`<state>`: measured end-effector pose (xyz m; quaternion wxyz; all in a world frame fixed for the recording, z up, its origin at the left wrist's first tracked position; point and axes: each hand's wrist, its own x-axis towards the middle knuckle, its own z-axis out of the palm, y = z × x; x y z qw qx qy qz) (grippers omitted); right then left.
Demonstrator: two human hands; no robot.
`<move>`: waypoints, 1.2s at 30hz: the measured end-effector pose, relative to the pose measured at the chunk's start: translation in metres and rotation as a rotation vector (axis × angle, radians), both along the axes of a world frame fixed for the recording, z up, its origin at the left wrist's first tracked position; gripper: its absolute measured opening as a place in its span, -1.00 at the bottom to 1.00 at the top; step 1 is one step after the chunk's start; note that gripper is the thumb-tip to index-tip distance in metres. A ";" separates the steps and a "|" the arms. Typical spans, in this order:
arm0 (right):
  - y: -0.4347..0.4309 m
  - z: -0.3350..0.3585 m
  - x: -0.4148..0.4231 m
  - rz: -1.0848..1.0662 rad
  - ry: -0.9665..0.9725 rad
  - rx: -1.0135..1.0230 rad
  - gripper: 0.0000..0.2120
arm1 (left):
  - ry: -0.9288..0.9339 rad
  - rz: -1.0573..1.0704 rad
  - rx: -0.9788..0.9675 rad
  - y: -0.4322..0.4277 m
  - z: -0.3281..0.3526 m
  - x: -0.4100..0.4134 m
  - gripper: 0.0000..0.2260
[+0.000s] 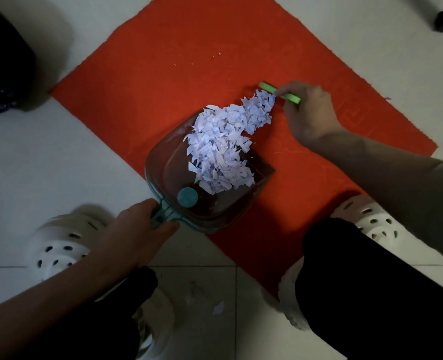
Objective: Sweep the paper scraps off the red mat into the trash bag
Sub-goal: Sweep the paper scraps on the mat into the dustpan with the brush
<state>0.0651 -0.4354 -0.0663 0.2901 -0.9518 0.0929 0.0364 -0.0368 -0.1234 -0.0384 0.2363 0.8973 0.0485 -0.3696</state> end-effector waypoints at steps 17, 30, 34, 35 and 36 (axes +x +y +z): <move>0.019 0.016 -0.006 0.085 0.093 0.118 -0.68 | 0.010 0.015 -0.010 0.000 0.001 0.000 -0.75; 0.038 0.026 0.010 0.276 -0.014 0.118 -0.66 | 0.012 0.004 -0.017 0.002 -0.002 -0.001 -0.76; 0.041 0.018 0.014 0.407 0.065 0.018 -0.66 | 0.013 0.014 -0.022 0.001 -0.002 -0.001 -0.77; 0.039 0.018 0.010 0.432 0.078 0.008 -0.69 | 0.015 0.015 -0.024 0.001 -0.003 -0.001 -0.77; 0.036 0.019 0.005 0.455 0.082 0.013 -0.72 | 0.014 0.016 -0.026 0.002 -0.003 -0.001 -0.77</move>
